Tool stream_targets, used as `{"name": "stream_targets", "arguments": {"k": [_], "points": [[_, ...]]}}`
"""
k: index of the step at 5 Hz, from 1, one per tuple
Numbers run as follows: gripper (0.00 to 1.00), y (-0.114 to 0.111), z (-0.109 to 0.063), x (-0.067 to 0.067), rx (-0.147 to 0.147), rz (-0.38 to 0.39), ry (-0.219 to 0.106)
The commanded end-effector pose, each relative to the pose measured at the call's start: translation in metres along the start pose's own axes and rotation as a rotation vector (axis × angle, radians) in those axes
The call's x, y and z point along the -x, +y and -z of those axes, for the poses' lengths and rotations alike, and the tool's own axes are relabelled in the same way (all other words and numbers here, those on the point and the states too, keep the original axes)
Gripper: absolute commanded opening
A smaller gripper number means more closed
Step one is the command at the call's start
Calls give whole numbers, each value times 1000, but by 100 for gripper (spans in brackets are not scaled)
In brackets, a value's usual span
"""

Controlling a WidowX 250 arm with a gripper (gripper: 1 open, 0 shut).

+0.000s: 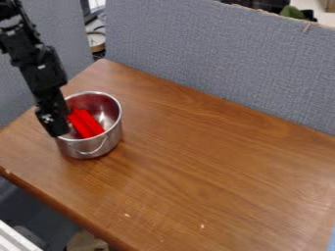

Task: Move the red object from the metal pot to the table

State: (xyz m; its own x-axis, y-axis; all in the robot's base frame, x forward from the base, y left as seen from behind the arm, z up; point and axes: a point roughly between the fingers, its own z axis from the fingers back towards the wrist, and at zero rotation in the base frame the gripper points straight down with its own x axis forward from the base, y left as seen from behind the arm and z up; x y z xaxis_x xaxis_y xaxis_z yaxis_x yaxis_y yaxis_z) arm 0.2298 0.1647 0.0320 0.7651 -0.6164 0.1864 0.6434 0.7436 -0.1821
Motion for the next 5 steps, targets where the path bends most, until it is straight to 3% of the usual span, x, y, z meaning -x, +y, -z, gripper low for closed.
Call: {"name": "stream_targets", "arguments": {"k": [1, 2, 3, 4, 5], "points": [[100, -6, 4, -10, -37, -195, -36], [100, -12, 14, -13, -61, -405, -46], [100, -19, -12, -25, -73, -471, -29], [100, -11, -49, -48, -132, -534, -3], [100, 15, -85, -42, -196, -572, 44]]}}
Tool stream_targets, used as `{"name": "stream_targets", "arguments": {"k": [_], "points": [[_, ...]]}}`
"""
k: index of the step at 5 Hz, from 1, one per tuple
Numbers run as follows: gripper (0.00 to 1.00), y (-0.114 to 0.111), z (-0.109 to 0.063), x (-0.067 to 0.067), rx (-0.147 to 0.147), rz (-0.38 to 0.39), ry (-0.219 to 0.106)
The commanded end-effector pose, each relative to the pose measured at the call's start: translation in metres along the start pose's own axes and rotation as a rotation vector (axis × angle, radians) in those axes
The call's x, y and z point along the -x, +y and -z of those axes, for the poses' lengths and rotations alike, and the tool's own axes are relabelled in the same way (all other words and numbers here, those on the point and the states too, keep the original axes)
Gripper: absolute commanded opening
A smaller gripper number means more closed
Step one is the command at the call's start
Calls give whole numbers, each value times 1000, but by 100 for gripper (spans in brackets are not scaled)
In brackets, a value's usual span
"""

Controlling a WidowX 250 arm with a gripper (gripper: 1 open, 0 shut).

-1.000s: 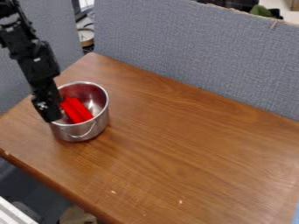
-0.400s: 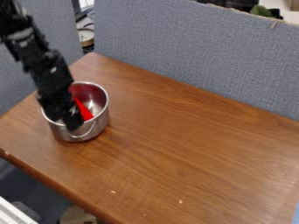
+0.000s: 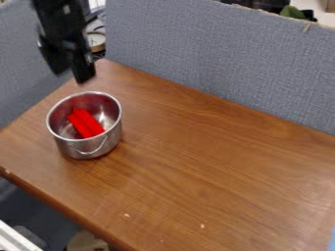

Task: Move the red object from the metal pot to the table

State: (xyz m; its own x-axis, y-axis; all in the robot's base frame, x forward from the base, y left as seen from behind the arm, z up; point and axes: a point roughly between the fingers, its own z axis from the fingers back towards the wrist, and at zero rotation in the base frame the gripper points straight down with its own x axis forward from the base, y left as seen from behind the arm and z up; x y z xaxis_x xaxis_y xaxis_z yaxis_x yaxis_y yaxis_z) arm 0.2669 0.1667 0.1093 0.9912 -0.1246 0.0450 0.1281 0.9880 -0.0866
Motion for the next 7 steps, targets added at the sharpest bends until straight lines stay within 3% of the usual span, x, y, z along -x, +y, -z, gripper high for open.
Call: {"name": "stream_targets", "arguments": {"k": [1, 2, 3, 4, 6, 7], "points": [[100, 30, -17, 7, 19, -12, -23], [100, 41, 21, 17, 16, -43, -21], [100, 51, 66, 29, 32, -46, -13], [100, 86, 66, 14, 3, -98, 21], [100, 155, 93, -8, 7, -209, 23], [100, 154, 78, 4, 2, -181, 29]]}}
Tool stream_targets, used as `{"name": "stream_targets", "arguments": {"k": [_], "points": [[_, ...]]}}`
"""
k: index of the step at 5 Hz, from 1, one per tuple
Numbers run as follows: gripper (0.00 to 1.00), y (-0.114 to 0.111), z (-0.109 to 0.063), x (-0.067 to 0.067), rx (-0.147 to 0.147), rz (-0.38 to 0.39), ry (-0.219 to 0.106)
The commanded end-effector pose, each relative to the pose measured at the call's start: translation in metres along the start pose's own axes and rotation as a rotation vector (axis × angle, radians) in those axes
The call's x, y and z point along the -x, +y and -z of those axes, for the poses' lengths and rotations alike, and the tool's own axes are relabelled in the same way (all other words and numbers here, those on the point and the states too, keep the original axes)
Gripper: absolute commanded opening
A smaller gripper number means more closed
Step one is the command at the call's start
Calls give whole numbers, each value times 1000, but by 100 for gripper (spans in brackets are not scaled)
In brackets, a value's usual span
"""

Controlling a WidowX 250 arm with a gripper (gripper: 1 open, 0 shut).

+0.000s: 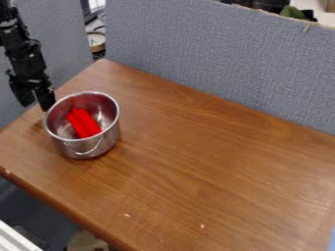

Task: Move the red object from the metal pot to the table

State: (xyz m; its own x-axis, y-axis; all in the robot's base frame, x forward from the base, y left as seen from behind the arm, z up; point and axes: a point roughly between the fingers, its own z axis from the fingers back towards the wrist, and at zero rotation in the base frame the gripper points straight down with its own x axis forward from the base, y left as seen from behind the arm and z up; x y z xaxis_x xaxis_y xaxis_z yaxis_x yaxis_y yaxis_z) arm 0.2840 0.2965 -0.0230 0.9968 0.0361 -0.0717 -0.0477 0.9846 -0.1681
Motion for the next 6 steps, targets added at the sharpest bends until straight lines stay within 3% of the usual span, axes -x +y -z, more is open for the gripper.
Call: {"name": "stream_targets", "arguments": {"k": [1, 2, 3, 4, 5, 6], "points": [[100, 10, -57, 10, -110, 20, -50], [100, 20, -58, -11, -144, 36, -44], [100, 18, -39, -28, -123, 31, -32], [100, -9, -10, -49, -109, 223, -5], [100, -27, 2, -65, -130, 382, 16], [100, -43, 2, -54, -154, 221, 11]]}}
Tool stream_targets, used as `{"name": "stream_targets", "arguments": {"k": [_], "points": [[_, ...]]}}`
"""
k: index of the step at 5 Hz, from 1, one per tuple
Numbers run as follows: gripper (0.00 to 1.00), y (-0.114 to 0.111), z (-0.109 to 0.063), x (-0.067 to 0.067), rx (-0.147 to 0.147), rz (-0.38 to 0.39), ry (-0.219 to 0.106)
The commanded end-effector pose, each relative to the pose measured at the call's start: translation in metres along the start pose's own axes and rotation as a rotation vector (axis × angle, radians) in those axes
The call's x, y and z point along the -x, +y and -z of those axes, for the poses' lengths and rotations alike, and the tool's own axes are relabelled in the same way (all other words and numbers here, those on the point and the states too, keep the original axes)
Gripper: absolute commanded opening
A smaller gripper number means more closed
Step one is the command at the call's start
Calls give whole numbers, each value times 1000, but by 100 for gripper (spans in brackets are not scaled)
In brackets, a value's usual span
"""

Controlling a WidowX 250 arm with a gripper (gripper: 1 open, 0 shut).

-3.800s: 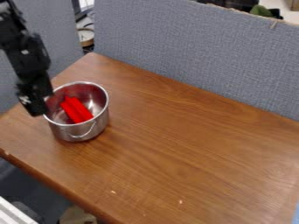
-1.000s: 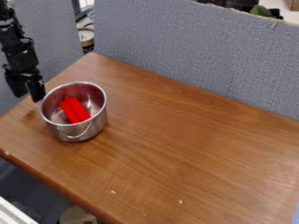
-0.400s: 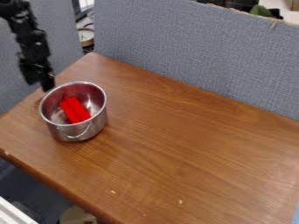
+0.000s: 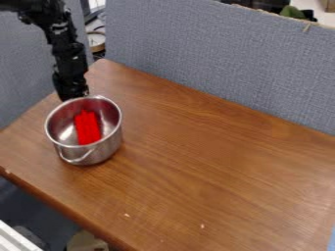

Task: Move the red object from the metal pot to the table

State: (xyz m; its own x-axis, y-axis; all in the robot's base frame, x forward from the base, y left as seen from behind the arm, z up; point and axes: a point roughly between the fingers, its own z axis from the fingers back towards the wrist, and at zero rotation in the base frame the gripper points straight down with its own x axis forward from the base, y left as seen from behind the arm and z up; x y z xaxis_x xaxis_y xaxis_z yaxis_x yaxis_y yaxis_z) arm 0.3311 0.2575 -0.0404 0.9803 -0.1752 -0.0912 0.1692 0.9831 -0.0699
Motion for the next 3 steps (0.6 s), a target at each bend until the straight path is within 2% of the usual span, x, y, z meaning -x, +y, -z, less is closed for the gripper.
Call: {"name": "stream_targets", "arguments": {"k": [1, 2, 3], "points": [[100, -15, -10, -1, -40, -144, -27], [100, -6, -4, -26, -53, 11, -19], [100, -34, -4, -28, -78, 108, -26]]}}
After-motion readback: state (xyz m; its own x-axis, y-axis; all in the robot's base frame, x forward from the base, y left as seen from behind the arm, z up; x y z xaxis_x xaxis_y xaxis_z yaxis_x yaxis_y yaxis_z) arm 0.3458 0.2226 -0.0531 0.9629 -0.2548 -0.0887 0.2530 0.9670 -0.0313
